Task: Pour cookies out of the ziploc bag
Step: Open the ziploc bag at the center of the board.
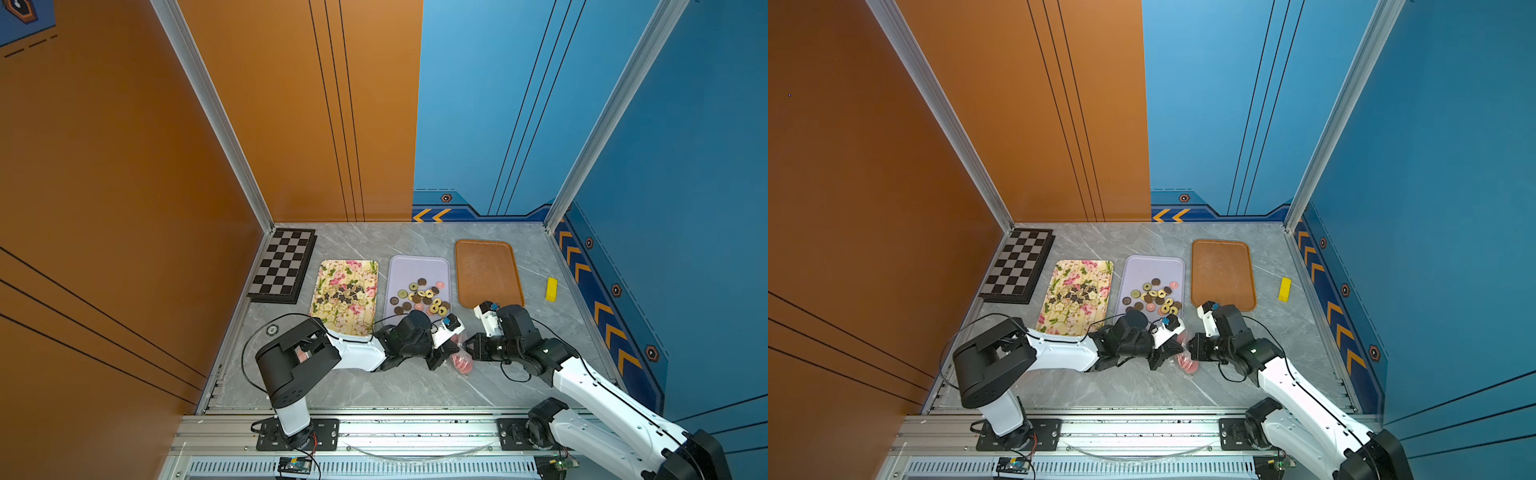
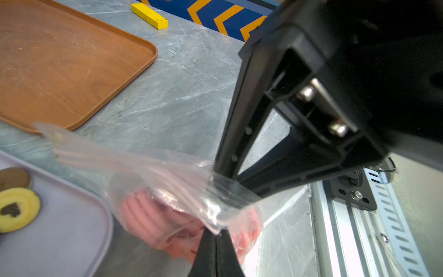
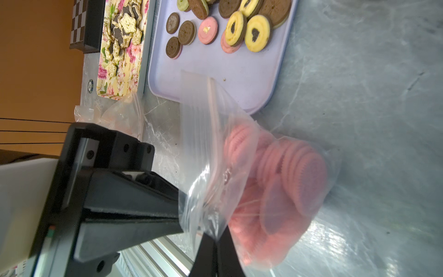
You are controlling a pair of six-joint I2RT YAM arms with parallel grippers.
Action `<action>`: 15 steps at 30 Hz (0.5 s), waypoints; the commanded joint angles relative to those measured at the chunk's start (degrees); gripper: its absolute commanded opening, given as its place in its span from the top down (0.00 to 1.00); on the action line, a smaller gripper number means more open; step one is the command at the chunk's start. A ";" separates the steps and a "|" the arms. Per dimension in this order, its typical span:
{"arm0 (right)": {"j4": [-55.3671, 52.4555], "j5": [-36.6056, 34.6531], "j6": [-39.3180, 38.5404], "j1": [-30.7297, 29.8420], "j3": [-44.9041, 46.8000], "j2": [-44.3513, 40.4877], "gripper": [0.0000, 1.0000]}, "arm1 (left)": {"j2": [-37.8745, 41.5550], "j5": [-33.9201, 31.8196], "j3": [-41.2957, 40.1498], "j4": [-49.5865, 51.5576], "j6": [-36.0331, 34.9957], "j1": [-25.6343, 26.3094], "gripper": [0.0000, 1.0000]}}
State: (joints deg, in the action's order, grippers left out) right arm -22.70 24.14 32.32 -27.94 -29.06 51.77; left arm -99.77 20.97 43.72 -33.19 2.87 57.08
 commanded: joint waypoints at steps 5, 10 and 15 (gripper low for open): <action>-4.25 -1.72 -0.30 1.50 -0.39 -1.19 1.00 | 2.36 -19.03 -2.11 -1.71 1.40 2.50 1.00; -6.97 -3.24 0.12 5.16 0.18 -3.33 1.00 | 2.59 -23.84 -3.45 -1.83 2.54 3.69 1.00; -9.56 -4.25 -0.32 7.17 0.18 -5.11 1.00 | 3.59 -25.70 -5.32 -2.93 3.35 4.11 1.00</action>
State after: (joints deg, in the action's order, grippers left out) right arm -26.55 24.10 32.34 -22.65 -29.08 48.18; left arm -97.69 2.72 41.01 -38.44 4.84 62.02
